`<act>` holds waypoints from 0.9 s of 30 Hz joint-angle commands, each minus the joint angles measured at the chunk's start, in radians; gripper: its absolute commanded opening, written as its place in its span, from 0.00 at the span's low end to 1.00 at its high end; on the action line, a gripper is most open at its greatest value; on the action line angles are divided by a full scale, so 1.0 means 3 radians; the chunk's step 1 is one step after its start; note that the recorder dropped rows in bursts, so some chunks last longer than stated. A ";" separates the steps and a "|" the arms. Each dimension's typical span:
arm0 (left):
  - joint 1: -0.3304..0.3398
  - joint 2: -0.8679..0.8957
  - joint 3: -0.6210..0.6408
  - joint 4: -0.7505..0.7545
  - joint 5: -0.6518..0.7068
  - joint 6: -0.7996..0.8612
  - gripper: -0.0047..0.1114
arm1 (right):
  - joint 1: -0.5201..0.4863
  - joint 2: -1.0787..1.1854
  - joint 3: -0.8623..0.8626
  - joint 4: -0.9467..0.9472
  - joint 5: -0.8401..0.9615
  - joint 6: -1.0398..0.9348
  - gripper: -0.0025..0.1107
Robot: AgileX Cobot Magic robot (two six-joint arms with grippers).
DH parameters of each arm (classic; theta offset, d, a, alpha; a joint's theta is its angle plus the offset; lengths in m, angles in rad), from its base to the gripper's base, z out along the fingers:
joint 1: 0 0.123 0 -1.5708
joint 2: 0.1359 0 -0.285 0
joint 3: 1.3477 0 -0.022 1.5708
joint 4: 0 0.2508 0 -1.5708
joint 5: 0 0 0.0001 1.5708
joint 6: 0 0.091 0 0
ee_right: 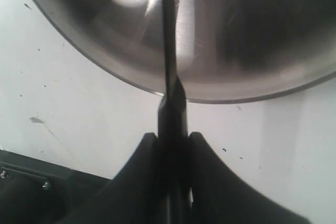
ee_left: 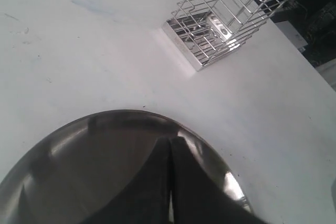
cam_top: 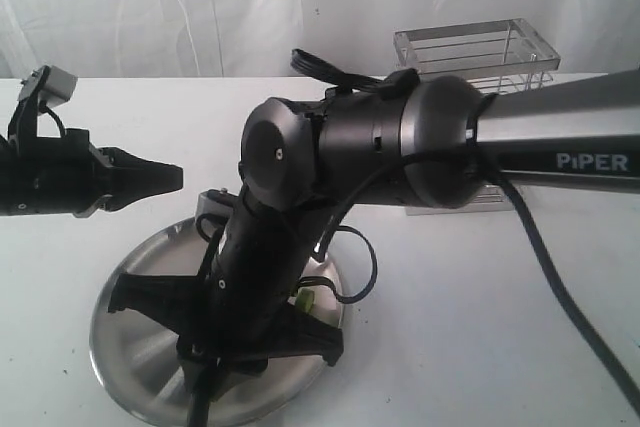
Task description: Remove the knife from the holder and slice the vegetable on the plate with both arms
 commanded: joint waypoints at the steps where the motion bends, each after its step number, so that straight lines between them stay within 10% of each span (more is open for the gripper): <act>1: 0.0008 0.0003 -0.0008 -0.0024 0.0118 0.0017 0.04 | 0.0009 0.0000 -0.0007 0.0025 0.0016 -0.0057 0.02; 27: 0.0008 0.0003 -0.0007 -0.0070 -0.0005 0.0017 0.04 | 0.0009 0.0296 -0.0007 -0.0009 -0.0127 -0.0091 0.02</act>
